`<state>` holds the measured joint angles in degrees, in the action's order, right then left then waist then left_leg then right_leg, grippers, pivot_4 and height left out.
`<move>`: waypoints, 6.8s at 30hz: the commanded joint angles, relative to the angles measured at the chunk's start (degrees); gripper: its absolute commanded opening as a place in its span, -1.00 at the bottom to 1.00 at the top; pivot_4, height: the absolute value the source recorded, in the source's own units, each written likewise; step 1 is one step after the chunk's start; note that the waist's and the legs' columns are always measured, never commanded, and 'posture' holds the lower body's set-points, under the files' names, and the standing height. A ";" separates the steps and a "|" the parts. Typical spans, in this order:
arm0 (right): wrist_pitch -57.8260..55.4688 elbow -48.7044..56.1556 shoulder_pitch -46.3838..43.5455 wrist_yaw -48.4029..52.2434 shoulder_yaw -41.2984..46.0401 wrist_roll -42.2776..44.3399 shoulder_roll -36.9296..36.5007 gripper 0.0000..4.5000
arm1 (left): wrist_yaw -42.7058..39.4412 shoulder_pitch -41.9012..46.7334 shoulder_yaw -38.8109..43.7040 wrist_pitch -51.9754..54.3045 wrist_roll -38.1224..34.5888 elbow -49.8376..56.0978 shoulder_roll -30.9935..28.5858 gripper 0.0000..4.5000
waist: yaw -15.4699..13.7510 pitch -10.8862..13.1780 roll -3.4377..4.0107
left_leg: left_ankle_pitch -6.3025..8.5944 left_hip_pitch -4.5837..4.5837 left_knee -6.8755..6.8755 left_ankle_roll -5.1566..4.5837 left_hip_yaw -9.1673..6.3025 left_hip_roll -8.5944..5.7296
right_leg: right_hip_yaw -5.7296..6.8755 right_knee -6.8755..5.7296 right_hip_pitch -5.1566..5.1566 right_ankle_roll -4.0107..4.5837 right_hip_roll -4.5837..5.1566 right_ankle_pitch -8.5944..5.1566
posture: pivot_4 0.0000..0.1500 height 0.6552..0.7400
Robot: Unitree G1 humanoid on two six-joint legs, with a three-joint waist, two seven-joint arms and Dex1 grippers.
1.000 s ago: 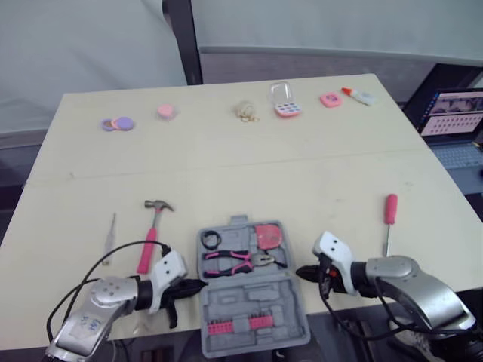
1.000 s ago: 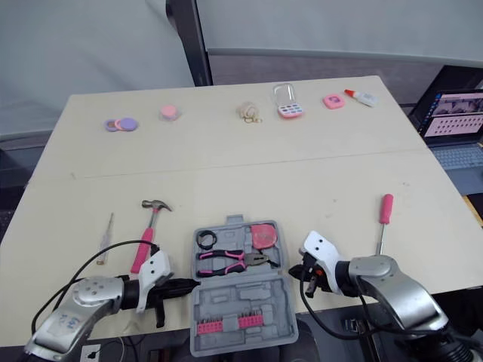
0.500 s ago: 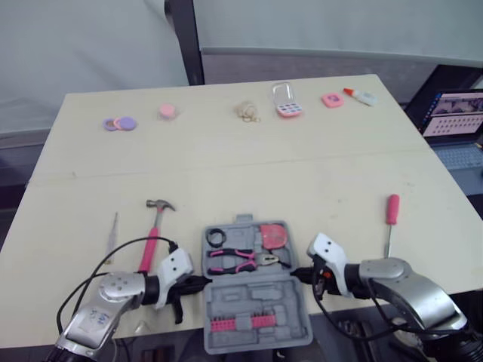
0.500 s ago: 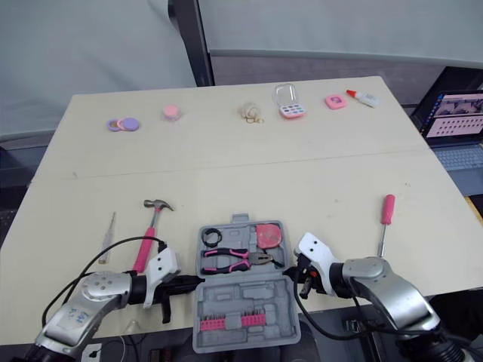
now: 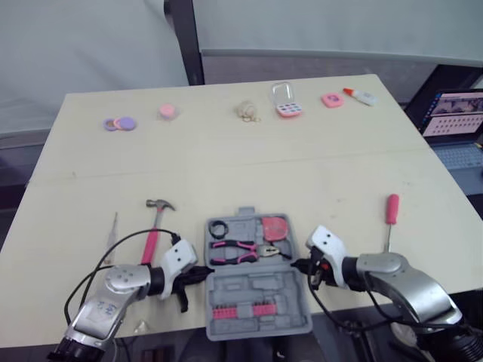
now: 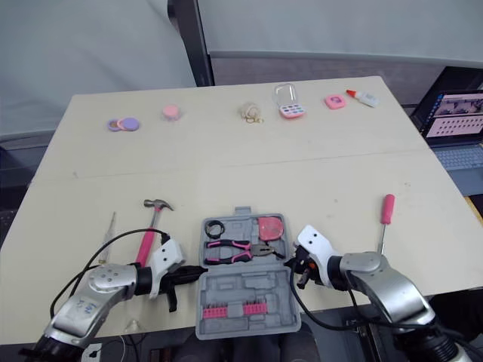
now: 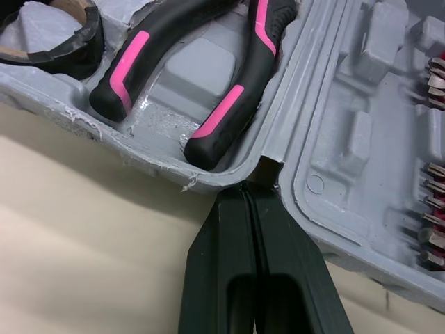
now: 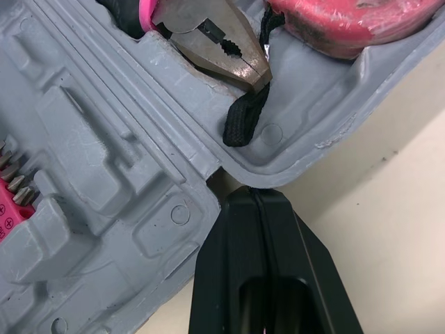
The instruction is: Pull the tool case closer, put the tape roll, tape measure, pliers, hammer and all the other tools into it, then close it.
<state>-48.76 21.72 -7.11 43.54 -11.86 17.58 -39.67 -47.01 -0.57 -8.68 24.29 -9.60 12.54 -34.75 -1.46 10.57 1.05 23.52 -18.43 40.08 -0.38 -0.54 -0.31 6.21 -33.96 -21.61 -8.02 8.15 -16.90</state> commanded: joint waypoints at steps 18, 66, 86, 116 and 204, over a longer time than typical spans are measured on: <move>2.17 -2.03 -2.89 -2.35 0.11 -2.59 5.54 -1.00 | 3.28 2.82 0.70 -1.23 2.00 -2.95 2.36 -0.98 | 0.04 0.00 0.00 | -0.02 0.00 -0.01 0.03 -0.03 -0.01 | 0.00 -0.01 0.00 0.00 -0.04 0.00 | 1.00 1.00; 4.36 -7.33 -7.28 -4.59 0.73 -7.54 9.97 -1.00 | 7.30 7.31 2.47 -4.65 4.49 -10.82 6.65 -0.98 | 0.05 -0.01 0.01 | -0.09 0.01 -0.01 0.06 -0.09 -0.02 | 0.01 -0.04 0.03 -0.01 -0.06 0.01 | 1.00 1.00; 4.94 -7.87 -7.84 -4.68 0.28 -8.34 10.73 -1.00 | 8.02 6.95 2.92 -4.34 4.71 -10.43 6.87 -0.98 | 0.08 -0.01 0.01 | -0.09 0.00 -0.01 0.06 -0.10 -0.02 | 0.02 -0.03 0.03 -0.01 -0.07 0.01 | 1.00 1.00; 5.68 -8.35 -8.13 -4.19 -0.19 -8.67 11.37 -1.00 | 8.46 6.82 3.03 -3.17 4.82 -9.06 6.44 -0.98 | 0.15 -0.01 0.02 | -0.09 0.00 -0.03 0.07 -0.11 0.01 | 0.02 -0.02 0.02 0.00 -0.07 0.01 | 1.00 1.00; 0.25 24.80 34.25 11.02 32.75 21.85 -13.34 0.99 | -19.52 -42.68 48.37 -8.96 -26.34 12.27 0.22 0.98 | -0.07 0.06 -0.26 | 0.03 -0.80 -0.01 -0.07 0.26 0.08 | -0.23 0.16 -0.84 0.15 -0.34 0.08 | 1.00 1.00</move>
<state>-50.19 44.64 26.30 53.82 19.13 39.39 -53.50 -65.38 -41.71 38.22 17.27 -36.25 25.42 -34.92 -1.53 10.63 0.78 23.55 -19.23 40.08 -0.45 -0.27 -0.22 5.98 -33.80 -22.45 -7.87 7.80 -16.82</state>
